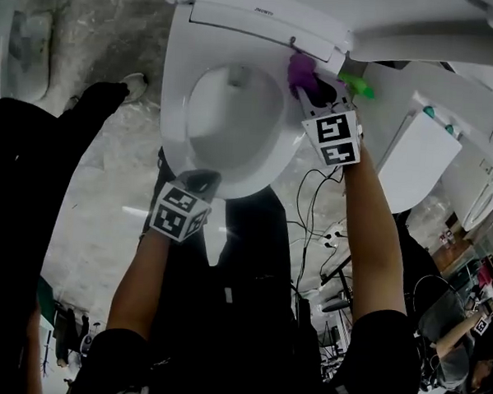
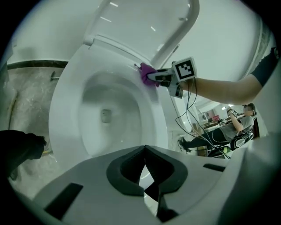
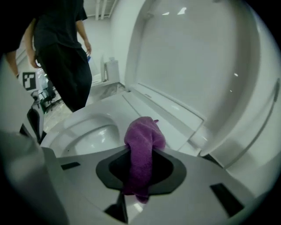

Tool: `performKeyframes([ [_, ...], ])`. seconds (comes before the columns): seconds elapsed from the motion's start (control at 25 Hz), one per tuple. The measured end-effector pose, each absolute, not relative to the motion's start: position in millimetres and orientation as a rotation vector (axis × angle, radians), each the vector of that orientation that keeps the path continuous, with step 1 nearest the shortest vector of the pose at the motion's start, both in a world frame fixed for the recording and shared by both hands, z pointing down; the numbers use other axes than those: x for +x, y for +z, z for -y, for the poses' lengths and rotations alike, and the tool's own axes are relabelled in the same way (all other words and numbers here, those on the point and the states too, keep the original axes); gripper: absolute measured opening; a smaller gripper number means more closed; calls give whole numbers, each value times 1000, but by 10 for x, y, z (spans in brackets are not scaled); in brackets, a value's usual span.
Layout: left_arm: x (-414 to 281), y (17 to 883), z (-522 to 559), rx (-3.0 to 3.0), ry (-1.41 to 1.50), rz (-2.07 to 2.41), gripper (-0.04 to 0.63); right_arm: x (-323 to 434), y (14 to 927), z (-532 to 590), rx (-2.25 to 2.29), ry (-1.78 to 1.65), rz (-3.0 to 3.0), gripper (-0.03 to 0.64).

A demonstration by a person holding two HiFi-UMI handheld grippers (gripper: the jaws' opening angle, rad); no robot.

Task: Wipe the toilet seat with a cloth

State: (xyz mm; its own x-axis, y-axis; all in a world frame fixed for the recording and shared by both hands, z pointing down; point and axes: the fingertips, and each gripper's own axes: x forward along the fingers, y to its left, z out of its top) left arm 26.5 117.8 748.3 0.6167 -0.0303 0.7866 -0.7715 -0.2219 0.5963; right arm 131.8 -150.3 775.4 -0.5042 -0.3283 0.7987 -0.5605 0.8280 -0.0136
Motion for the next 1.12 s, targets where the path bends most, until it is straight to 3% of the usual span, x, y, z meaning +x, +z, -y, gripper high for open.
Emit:
performKeyframes([
  [0.36, 349, 7488, -1170, 1699, 800, 639, 9, 1697, 7748, 1760, 999, 607, 2118, 78],
  [1.12, 231, 7424, -1174, 1795, 823, 590, 9, 1532, 7785, 631, 977, 660, 2136, 78],
])
